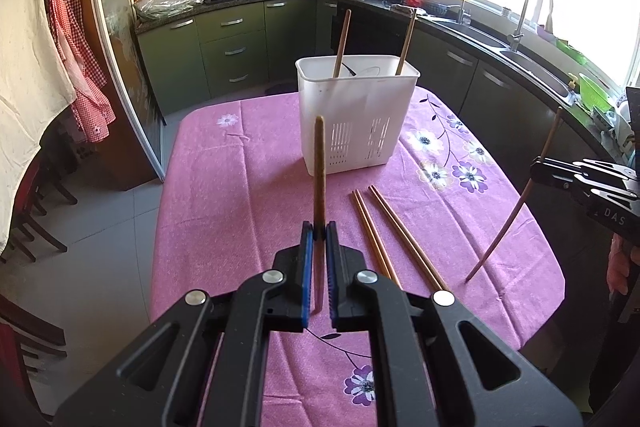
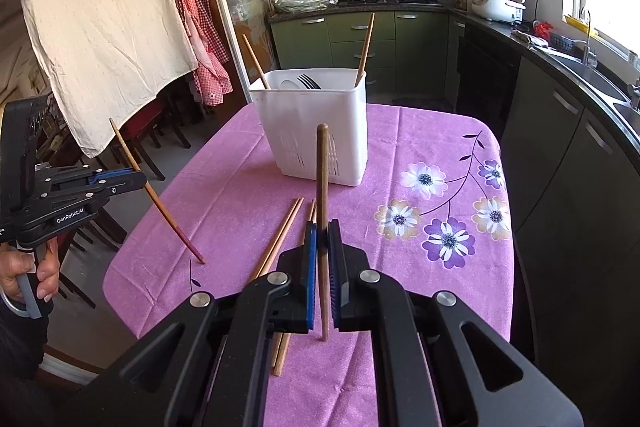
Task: Organize utensils
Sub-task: 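Carry both upright chopsticks over the white caddy with both grippers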
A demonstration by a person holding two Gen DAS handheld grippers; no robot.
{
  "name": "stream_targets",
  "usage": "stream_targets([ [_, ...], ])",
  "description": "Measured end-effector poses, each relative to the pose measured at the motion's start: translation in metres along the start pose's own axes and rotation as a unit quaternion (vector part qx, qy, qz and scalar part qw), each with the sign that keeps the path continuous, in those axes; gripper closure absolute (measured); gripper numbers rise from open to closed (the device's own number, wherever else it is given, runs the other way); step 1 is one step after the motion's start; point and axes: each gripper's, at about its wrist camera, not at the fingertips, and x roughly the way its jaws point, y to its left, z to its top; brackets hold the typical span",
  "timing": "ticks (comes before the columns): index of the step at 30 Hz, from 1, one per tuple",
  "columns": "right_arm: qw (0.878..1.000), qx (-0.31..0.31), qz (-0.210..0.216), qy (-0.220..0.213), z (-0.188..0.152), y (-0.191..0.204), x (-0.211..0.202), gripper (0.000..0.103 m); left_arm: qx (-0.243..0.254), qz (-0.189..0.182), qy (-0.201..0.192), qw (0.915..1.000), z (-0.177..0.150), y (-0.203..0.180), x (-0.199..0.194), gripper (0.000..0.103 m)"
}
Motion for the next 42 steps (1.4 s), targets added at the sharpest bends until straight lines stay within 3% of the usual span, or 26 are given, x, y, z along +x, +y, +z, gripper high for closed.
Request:
stream_targets([
  [11,1.0,-0.006,0.007,-0.004,0.012,0.003,-0.002,0.097,0.009,-0.014,-0.026,0.9995,0.035,-0.004,-0.017,0.097],
  [24,0.999,-0.033,0.01,-0.016,0.039,0.018,-0.013,0.097,0.005,-0.022,-0.094,0.9953,0.146,0.0,-0.049,0.097],
  [28,0.999,-0.035,0.013,-0.013,0.04,0.017,-0.01,0.097,0.005,-0.009,-0.119,0.9928,0.179,-0.002,-0.051,0.097],
  [34,0.999,-0.028,0.015,-0.011,0.04,0.008,-0.008,0.097,0.006,0.006,-0.133,0.9911,0.214,-0.004,-0.029,0.097],
  [42,1.0,-0.019,0.012,-0.01,0.043,-0.001,-0.007,0.097,-0.009,-0.002,-0.086,0.9963,0.216,0.0,0.034,0.096],
])
